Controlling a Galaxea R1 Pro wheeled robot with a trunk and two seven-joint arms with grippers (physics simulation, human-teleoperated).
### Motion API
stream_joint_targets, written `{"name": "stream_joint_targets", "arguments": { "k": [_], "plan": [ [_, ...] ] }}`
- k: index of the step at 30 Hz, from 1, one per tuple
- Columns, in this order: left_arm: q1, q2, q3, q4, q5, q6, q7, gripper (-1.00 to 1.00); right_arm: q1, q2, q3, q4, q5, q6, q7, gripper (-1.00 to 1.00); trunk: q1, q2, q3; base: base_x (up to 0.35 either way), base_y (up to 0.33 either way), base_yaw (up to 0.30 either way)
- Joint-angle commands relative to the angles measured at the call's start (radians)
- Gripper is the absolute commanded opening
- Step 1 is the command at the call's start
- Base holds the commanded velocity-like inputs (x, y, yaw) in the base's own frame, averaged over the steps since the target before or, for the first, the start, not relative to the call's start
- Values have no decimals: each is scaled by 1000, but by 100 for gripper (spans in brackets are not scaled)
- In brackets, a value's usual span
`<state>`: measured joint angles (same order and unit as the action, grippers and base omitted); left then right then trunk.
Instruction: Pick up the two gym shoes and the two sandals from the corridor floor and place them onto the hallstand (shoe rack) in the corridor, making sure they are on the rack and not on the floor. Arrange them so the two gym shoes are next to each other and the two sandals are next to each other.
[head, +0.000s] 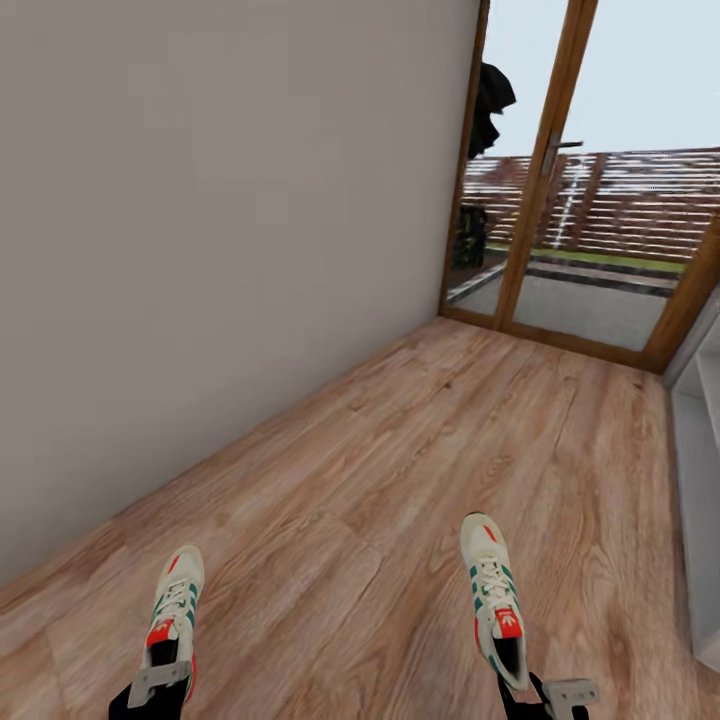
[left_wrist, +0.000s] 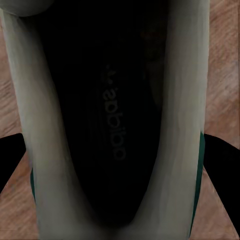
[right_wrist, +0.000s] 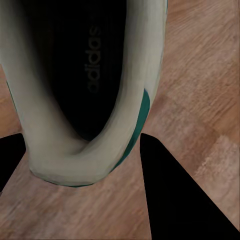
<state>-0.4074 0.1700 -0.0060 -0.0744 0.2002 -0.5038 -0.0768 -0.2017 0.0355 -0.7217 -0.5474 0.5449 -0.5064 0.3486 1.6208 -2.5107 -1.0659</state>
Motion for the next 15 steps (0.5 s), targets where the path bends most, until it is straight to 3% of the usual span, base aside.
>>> {"name": "stream_joint_targets", "arguments": {
  "k": [1, 5, 12, 15],
  "plan": [
    [-1, 0, 0, 1, 10, -2, -8, -100, -1, 1, -8, -1, 1, -2, 9, -100, 0, 0, 0, 315, 120, -214],
    [-1, 0, -1, 1, 10, -2, -8, -100, -1, 0, -14, 0, 1, -1, 9, -100, 0, 0, 3, 315, 120, -248],
    [-1, 0, -1, 1, 10, -2, -8, -100, -1, 2, -75, 0, 2, 0, 12, -100, 0, 0, 8, 315, 138, -273],
    [-1, 0, 0, 1, 9, -2, -8, -100, -1, 3, -80, 0, 3, 0, 12, -100, 0, 0, 8, 315, 153, -296]
  ]
}}
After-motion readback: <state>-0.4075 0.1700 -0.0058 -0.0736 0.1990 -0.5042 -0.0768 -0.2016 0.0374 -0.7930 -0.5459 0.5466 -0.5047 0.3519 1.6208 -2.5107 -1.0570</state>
